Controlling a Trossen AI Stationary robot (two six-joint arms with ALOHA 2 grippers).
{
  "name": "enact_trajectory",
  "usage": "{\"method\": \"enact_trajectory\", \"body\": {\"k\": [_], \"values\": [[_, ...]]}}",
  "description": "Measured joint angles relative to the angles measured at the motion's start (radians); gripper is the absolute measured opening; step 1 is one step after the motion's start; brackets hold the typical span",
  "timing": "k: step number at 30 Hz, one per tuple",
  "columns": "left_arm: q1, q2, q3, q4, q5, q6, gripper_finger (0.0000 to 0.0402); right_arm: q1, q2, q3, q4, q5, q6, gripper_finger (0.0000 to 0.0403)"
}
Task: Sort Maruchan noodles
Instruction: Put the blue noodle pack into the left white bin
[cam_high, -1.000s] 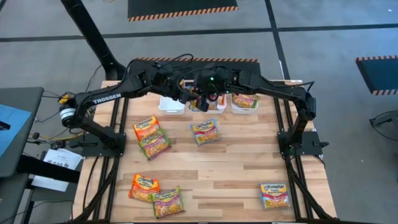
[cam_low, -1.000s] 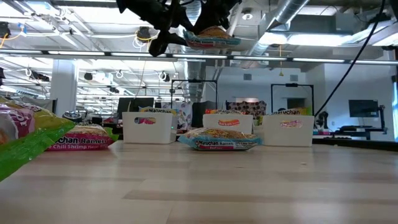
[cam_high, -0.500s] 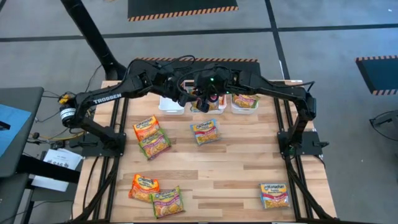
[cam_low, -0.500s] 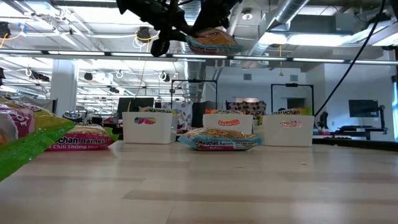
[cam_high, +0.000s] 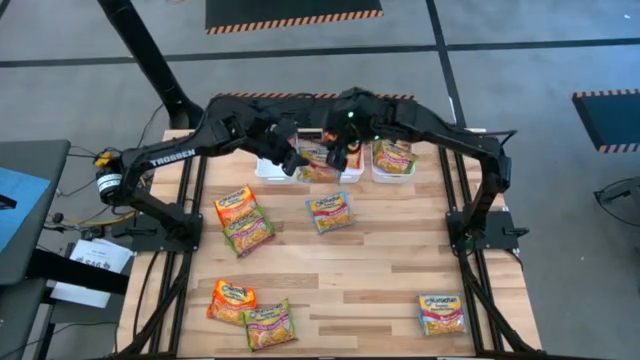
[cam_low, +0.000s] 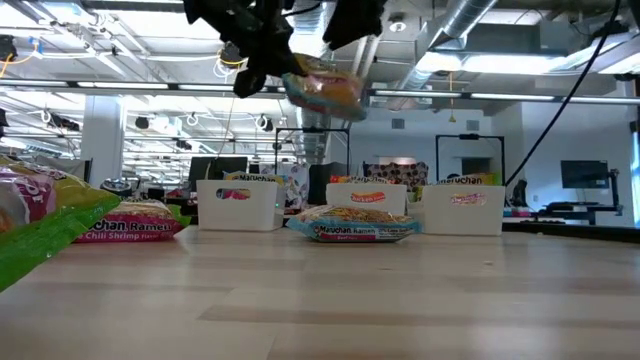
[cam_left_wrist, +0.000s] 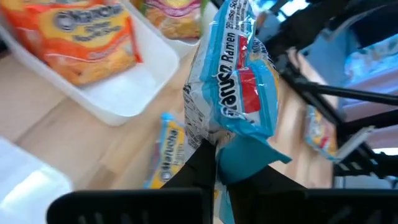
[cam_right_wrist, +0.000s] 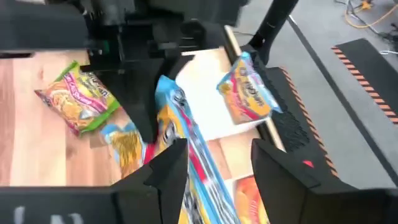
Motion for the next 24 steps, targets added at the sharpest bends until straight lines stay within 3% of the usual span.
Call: {"method": "enact_trajectory", "body": {"k": [8,13,24], "values": [[0.085,-0.002,0.000,-0.160,-0.025,0.143,0.0006,-0.064,0.000,0.120,-0.189,0.000,-0.032,0.0201],[0.149,-0.017,0.000,-0.243,-0.102,0.213,0.0006,-0.107,0.000,0.153,-0.285,0.000,-0.052,0.0197],[0.245,-0.185,-0.010,-0.307,-0.127,0.312,0.0006,-0.182,0.001,0.152,-0.369,0.000,-0.063,0.0195]]}}
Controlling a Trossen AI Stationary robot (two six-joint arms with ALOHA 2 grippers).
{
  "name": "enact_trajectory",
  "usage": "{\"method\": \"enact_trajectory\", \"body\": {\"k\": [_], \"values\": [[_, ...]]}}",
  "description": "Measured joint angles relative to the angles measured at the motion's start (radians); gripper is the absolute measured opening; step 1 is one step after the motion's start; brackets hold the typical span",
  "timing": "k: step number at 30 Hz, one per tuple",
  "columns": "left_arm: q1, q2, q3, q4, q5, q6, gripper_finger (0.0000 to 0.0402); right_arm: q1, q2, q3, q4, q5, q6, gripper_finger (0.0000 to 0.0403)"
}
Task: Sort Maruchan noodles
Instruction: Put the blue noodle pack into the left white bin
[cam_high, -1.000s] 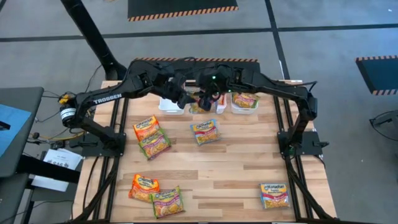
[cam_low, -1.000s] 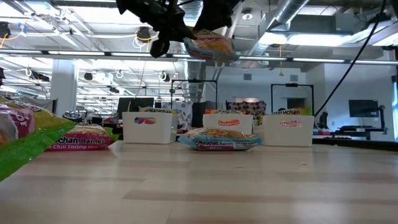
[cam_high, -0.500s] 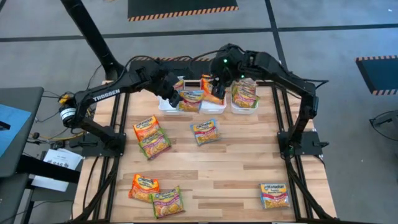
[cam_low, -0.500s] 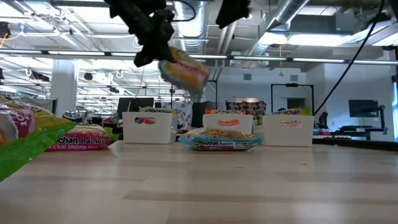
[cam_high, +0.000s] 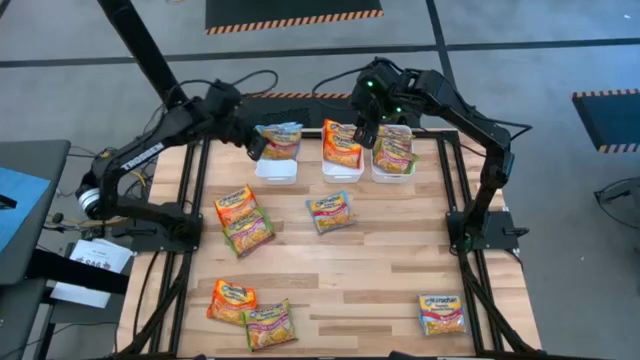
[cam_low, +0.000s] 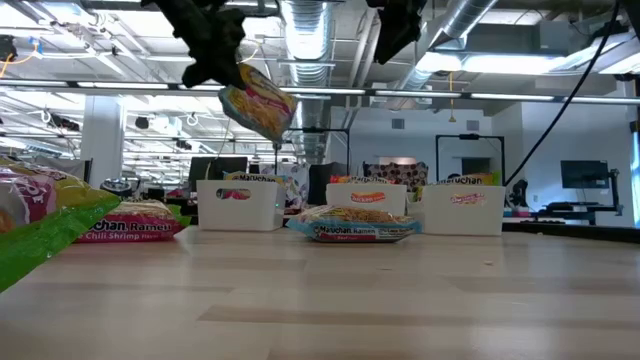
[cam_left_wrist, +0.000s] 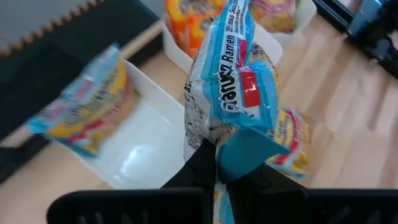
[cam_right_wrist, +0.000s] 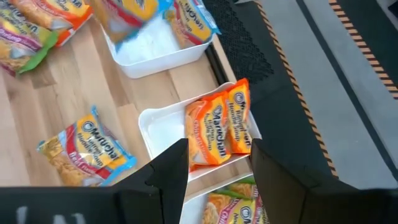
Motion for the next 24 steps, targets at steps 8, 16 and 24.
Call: {"method": "enact_trajectory", "body": {"k": [8,16,24], "values": [[0.094,-0.079,-0.252,0.343,0.057,0.000,0.0006,-0.009,0.000,0.000,0.013,-0.001,0.001,0.0195],[0.200,-0.081,-0.478,0.586,0.061,0.024,0.0006,-0.008,0.001,0.000,0.074,-0.001,0.001,0.0195],[0.282,-0.080,-0.633,0.809,0.160,-0.031,0.0006,-0.008,0.001,0.000,0.095,-0.001,0.002,0.0195]]}}
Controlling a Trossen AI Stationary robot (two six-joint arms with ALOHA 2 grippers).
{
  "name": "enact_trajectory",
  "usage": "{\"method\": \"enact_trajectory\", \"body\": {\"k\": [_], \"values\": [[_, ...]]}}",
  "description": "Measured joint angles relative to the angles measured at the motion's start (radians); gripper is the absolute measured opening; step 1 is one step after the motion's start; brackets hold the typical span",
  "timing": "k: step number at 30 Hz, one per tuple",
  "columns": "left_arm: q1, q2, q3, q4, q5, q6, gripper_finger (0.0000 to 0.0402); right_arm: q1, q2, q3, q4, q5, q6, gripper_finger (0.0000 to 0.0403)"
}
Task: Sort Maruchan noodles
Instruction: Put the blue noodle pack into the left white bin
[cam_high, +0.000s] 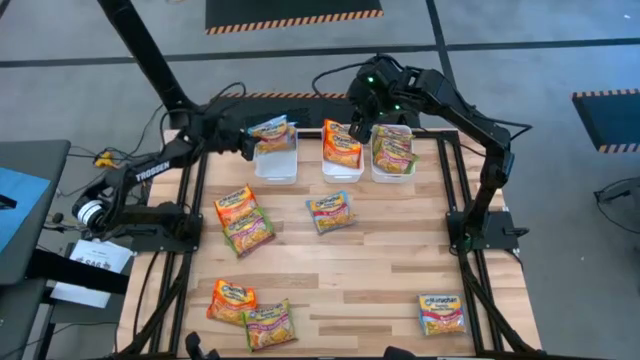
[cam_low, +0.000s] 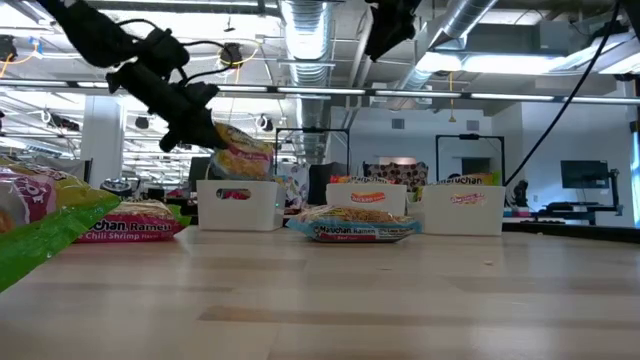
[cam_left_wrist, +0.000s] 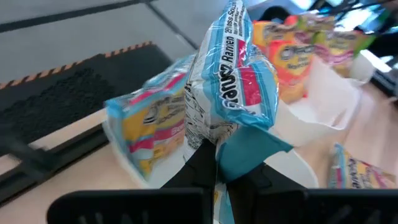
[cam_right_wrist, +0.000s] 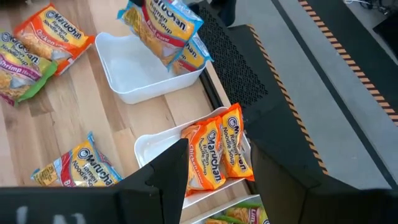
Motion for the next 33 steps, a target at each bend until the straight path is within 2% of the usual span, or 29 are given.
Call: {"method": "enact_trajectory", "body": {"k": [6,14,19,22,25,30,33], "values": [[0.001,0.036,-0.053,0.119,0.017,0.023,0.0006,-0.001,0.000,0.000,0.000,0.000,0.002,0.0195],[0.001,0.190,-0.050,0.223,0.005,-0.019,0.0009,-0.001,0.000,0.000,0.003,0.000,0.002,0.0195],[0.000,0.236,-0.050,0.253,0.004,-0.051,0.0011,-0.001,0.000,0.000,0.003,0.000,0.001,0.0195],[0.000,0.238,-0.050,0.253,0.001,-0.007,0.0016,-0.001,0.000,0.000,0.003,0.000,0.001,0.0195],[0.000,0.238,-0.050,0.245,-0.011,0.006,0.0031,-0.001,0.000,0.000,0.003,0.000,0.001,0.0195],[0.001,0.238,-0.050,0.240,-0.125,0.007,0.0070,-0.001,0.000,0.000,0.003,0.000,0.002,0.0195],[0.001,0.238,-0.050,0.241,-0.147,-0.005,0.0094,-0.001,0.000,0.000,0.003,0.000,0.002,0.0195]]}}
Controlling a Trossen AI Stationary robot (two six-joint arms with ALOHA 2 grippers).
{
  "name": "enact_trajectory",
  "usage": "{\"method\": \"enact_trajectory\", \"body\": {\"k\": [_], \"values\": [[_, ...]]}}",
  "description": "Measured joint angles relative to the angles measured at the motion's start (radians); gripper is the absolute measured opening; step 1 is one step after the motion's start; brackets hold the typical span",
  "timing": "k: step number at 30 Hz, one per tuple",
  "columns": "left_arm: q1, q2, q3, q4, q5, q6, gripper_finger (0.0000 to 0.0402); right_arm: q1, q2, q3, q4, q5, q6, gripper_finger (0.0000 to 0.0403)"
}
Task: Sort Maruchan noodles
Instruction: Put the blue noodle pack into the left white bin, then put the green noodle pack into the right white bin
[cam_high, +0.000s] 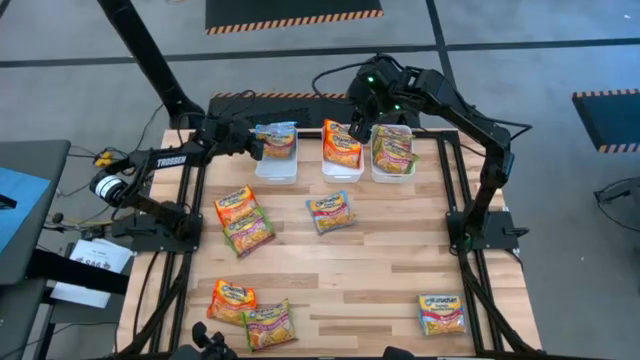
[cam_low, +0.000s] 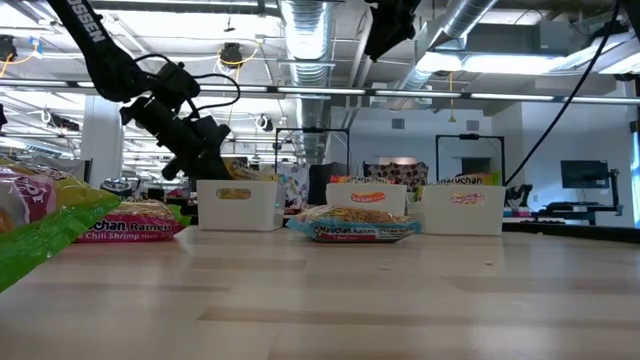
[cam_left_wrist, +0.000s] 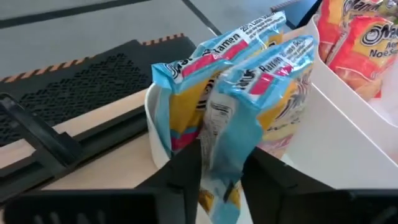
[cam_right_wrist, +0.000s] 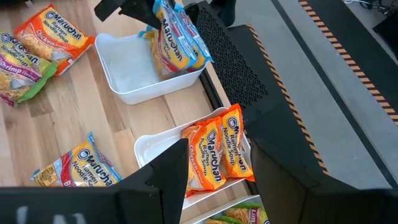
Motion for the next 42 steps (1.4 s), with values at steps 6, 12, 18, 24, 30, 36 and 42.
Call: {"method": "enact_trajectory", "body": {"k": [6,12,18,24,30,36,42], "values": [[0.000,0.000,0.000,0.000,0.043,-0.065,0.0131,0.000,0.000,0.000,0.000,0.000,0.000,0.0195],[0.002,-0.001,0.000,-0.008,0.058,-0.128,0.0145,0.000,0.000,0.000,-0.003,0.000,-0.002,0.0195],[0.022,-0.070,0.000,-0.008,0.102,-0.167,0.0146,0.000,0.000,0.000,-0.008,0.000,-0.031,0.0195],[0.039,-0.194,0.000,-0.011,0.027,-0.110,0.0146,0.001,0.000,0.000,-0.037,0.000,-0.071,0.0195],[0.034,-0.351,0.001,-0.013,0.031,-0.194,0.0146,0.002,0.000,0.000,-0.153,0.000,-0.071,0.0195],[0.004,-0.545,0.001,-0.010,0.130,-0.341,0.0146,0.003,0.000,0.000,-0.316,-0.044,-0.061,0.0195],[-0.075,-0.718,0.001,-0.006,0.207,-0.468,0.0146,0.003,0.000,0.000,-0.361,-0.238,-0.064,0.0195]]}}
